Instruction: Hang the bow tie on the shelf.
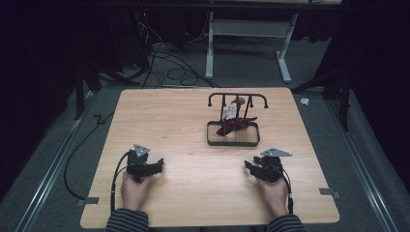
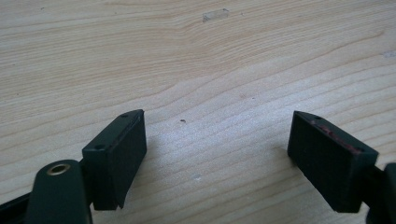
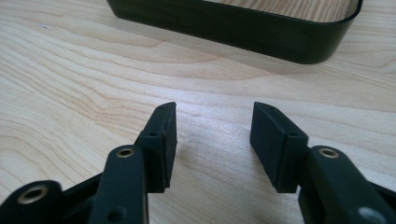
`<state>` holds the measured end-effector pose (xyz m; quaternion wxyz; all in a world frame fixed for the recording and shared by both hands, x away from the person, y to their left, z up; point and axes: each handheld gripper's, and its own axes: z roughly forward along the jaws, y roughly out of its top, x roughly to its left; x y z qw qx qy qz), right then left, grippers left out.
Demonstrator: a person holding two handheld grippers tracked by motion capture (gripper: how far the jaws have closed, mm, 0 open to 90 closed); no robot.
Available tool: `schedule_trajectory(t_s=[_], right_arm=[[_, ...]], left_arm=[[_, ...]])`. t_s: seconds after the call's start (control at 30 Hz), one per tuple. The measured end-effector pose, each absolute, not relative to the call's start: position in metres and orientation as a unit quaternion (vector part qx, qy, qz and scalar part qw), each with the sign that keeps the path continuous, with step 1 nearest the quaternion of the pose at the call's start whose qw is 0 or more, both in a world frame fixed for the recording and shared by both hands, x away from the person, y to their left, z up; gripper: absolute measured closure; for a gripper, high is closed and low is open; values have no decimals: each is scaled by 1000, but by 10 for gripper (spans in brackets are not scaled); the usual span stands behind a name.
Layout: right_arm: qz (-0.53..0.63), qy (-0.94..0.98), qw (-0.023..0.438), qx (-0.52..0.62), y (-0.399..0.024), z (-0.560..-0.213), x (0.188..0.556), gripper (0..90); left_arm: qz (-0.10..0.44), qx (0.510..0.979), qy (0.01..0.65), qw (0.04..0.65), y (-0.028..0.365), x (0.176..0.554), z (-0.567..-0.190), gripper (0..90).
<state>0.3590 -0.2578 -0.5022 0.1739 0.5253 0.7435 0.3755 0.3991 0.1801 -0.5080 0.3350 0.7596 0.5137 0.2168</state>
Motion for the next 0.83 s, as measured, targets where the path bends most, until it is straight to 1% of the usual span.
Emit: schedule_trajectory(t_s=[0.1,0.17,0.23,0.3,0.33,0.47,0.83], right_arm=[[378,745,172,522,-257,-502,359,485],[376,747,173,520,-255,-503,358,443],[364,755,187,512,-251,-502,357,433],[335,770,217,498,-241,-503,355,417],[329,775,225,491,-238,-503,354,418],[331,775,220,492,-236,-503,354,404],[330,774,220,494,-236,-503,354,402]], left_arm=[[217,760,514,335,180,399,-508,201],[217,760,514,335,180,399,-508,201],[217,759,514,335,180,399,-508,200],[217,760,514,335,180,399,-508,201],[217,760,514,335,180,399,-508,201],[217,760,514,335,180,399,-508,201],[217,760,514,335,180,399,-508,200]])
